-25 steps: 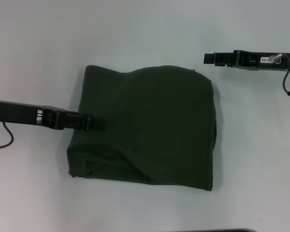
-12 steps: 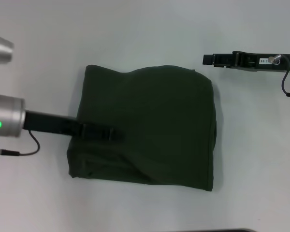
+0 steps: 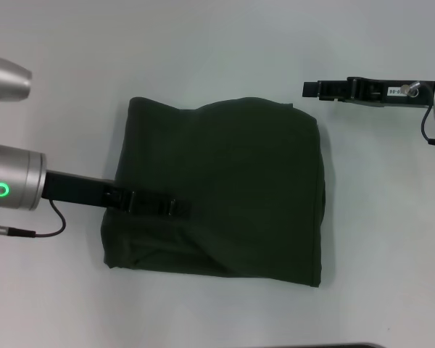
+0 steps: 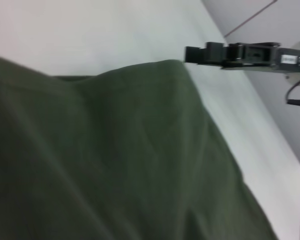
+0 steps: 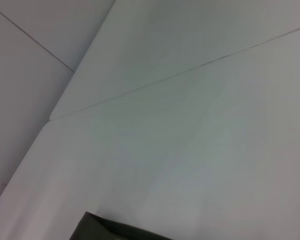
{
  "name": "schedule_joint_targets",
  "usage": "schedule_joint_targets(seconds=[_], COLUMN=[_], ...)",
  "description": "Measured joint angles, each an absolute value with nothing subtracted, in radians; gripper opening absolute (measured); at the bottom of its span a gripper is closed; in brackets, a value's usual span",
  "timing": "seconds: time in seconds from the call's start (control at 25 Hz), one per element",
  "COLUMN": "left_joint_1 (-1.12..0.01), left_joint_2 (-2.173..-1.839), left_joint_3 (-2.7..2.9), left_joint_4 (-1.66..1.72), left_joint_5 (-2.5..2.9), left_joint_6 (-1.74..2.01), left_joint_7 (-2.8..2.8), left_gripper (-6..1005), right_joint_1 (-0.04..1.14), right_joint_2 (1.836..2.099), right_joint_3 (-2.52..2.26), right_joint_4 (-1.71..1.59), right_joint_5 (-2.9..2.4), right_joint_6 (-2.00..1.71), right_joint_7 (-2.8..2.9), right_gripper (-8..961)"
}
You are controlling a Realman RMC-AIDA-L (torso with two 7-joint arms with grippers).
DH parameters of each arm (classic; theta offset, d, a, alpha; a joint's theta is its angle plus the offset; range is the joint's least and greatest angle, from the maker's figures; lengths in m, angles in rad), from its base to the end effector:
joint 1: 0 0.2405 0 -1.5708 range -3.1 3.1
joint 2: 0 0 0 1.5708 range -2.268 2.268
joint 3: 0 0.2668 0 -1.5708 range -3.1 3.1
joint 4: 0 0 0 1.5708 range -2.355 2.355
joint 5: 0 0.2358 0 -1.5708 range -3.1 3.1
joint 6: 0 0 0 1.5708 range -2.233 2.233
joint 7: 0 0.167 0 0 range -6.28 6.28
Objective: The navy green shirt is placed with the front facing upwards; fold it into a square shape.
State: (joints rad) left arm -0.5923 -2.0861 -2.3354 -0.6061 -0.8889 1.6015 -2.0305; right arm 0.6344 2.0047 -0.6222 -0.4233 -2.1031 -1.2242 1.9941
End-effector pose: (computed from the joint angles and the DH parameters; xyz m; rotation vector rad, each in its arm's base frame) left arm -0.2790 0.3350 -0.0682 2.6572 1.4810 0.3248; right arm 0.3186 0.4053 -0.0341 -2.2579 1.5807 0.6073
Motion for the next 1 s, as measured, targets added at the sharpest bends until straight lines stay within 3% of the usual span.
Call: schedule_joint_targets(seconds=[0.44, 1.0], left_joint_1=[-0.576, -0.576], left_joint_2=[-2.07, -2.093], left_joint_3=[-2.368, -2.3], left_joint_4=[-0.63, -0.559], left_joint_5=[-0.929, -0.879], left_joint_6=[1.741, 1.643], left_joint_7=[-2.008, -1.993], left_gripper=[700, 688], right_joint_1=[0.632, 0.632], right_joint_2=[2.005, 2.003], right_joint_3=[-0.621, -0.621], right_joint_4=[-0.423, -0.423], right_joint_5=[-2.103, -2.103], right_joint_6=[-1.226, -1.227], right_joint_7=[1.994, 1.994], right_gripper=[577, 559])
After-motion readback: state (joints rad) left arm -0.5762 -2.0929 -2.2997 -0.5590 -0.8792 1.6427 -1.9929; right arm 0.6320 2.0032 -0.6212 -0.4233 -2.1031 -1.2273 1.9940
